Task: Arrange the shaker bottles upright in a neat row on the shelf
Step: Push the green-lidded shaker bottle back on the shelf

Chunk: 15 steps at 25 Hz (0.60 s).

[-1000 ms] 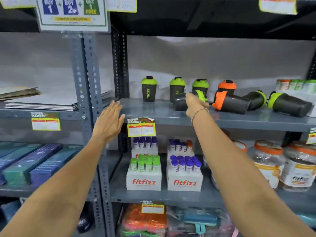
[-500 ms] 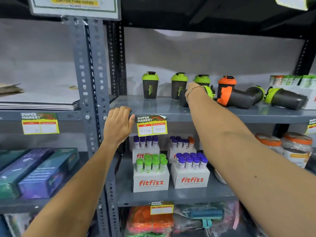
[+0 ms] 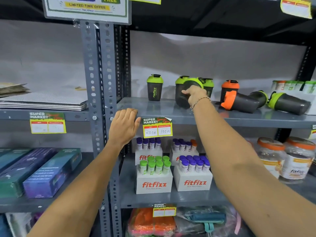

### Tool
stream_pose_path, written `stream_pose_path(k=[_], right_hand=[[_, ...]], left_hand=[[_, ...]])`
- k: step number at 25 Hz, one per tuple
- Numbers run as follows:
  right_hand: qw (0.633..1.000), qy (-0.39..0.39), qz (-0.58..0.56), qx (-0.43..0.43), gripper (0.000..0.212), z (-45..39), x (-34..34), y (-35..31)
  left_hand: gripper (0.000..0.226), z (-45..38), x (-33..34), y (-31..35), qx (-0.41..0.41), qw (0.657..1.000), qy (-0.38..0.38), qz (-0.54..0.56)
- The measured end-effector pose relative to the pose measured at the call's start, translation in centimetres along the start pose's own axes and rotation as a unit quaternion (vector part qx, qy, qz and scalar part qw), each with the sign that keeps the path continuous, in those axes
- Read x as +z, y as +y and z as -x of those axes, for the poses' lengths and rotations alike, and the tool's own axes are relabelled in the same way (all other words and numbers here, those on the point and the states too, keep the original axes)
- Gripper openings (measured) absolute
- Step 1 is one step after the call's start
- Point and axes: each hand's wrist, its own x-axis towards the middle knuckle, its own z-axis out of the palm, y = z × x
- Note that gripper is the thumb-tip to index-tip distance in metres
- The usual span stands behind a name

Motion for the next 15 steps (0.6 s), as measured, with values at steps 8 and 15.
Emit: stream_pose_path(k=[8, 15], right_hand=[[0.961, -0.261, 0.058, -0.070, 0.077, 3.5, 5.4, 4.7], [0.937, -0.312, 0.124, -0.096, 0.087, 2.3, 6.2, 5.6]], left_hand=[[0.041, 0.2, 0.4, -0.7, 0.037, 0.999, -0.004, -0.026], [0.041, 0.2, 0.9, -0.6, 0.034, 0.998, 0.026, -0.042]])
